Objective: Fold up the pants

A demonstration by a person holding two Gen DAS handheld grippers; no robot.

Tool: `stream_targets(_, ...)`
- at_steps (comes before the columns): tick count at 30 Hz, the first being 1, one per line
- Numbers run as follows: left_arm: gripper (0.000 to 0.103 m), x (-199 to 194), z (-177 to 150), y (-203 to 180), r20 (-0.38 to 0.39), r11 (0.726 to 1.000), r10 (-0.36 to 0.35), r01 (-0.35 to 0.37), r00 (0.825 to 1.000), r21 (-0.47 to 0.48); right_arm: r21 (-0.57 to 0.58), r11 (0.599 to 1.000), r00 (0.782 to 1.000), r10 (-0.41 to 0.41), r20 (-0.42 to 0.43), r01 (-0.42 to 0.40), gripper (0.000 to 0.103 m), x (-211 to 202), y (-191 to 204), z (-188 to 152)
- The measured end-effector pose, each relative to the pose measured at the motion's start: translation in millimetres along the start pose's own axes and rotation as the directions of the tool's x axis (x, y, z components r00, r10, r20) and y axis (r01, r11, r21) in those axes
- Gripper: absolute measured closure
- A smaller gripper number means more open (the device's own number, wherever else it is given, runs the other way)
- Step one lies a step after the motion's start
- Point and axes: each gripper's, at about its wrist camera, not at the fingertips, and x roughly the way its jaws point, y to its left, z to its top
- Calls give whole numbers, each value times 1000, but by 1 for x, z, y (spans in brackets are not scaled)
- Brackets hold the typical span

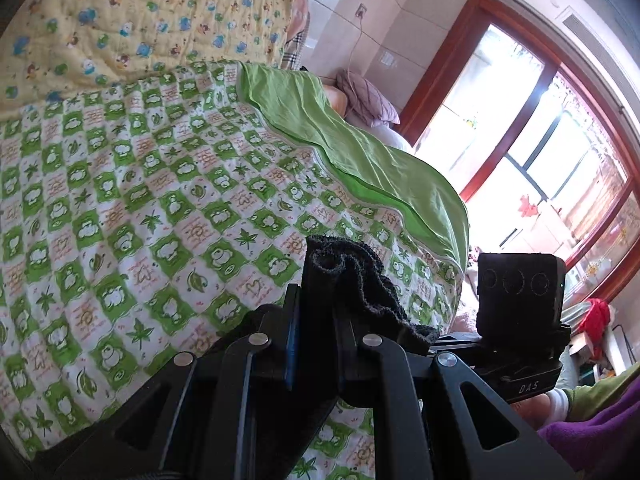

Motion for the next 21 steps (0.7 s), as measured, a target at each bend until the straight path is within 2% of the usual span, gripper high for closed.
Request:
stream_targets(6, 93, -18, -35, 31, 38, 995, 35, -31, 999, -92, -3, 1000, 995, 18, -95, -19, 91, 35, 1, -11)
stream_targets(13, 93, -21, -68, 61, 40, 979, 64, -55, 997, -194, -9, 1000, 982, 4, -187, -5, 91, 67, -1, -22)
stream_targets(21, 93, -13, -98, 82, 29, 958, 77, -66, 997, -280, -10, 999, 957, -46, -288, 45, 88, 87, -9, -32)
